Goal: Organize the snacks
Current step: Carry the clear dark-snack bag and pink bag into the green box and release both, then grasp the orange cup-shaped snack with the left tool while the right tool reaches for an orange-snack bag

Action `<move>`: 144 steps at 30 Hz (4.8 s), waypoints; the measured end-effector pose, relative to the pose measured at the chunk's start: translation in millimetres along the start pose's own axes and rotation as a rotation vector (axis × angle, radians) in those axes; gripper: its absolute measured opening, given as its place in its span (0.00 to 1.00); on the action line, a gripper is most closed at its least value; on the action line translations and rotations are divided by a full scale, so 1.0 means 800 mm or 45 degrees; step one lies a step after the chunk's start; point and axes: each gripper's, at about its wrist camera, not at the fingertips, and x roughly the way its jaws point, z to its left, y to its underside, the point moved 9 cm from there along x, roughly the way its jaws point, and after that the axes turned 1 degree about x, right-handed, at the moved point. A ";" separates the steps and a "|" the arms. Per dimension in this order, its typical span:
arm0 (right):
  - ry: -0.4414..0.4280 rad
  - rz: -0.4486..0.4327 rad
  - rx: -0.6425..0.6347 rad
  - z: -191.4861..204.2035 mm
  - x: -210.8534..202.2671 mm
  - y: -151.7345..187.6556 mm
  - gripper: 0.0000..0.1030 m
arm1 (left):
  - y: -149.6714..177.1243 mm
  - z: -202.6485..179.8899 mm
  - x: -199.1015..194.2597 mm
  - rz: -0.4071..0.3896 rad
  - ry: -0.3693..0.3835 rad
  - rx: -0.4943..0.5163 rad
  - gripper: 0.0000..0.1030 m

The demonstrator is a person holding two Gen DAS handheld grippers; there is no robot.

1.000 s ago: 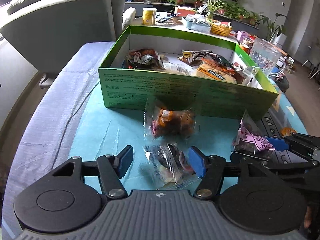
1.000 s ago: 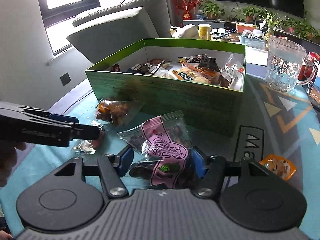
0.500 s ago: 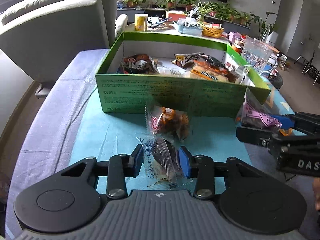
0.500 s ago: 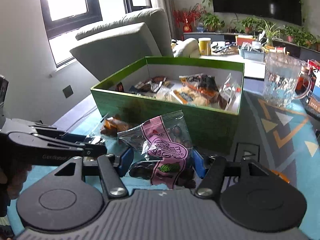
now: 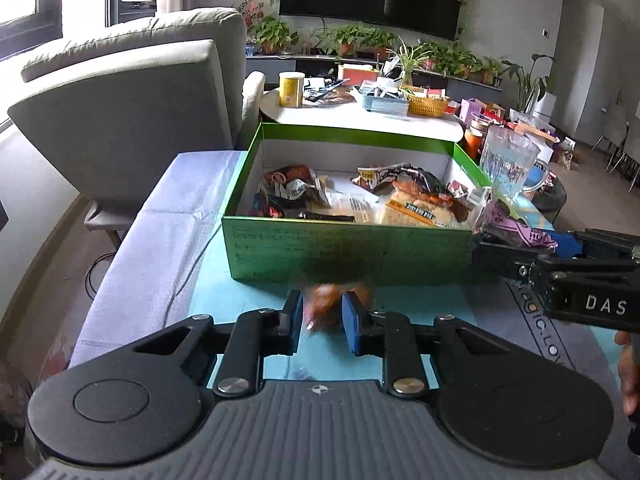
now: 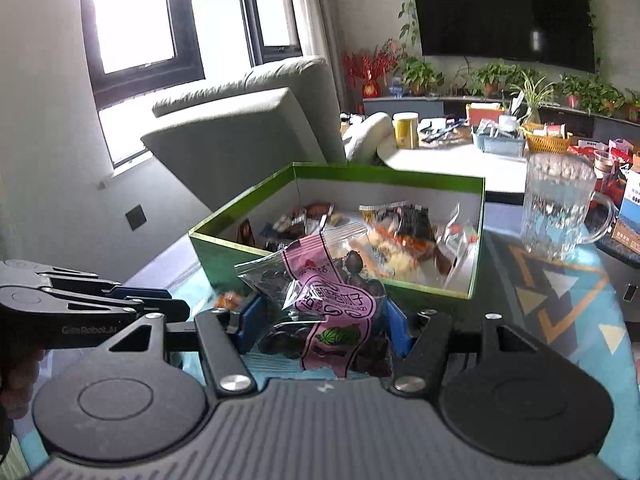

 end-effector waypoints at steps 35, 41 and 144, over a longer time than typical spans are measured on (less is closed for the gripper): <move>-0.002 -0.062 0.037 0.000 0.002 -0.021 0.61 | -0.018 0.025 -0.017 -0.109 -0.094 0.021 0.32; 0.022 -0.119 0.061 -0.004 0.016 -0.053 0.61 | -0.089 0.013 0.003 -0.230 -0.087 0.060 0.32; 0.064 0.070 0.107 -0.029 -0.019 0.021 0.61 | 0.065 -0.023 -0.001 0.096 0.128 0.151 0.35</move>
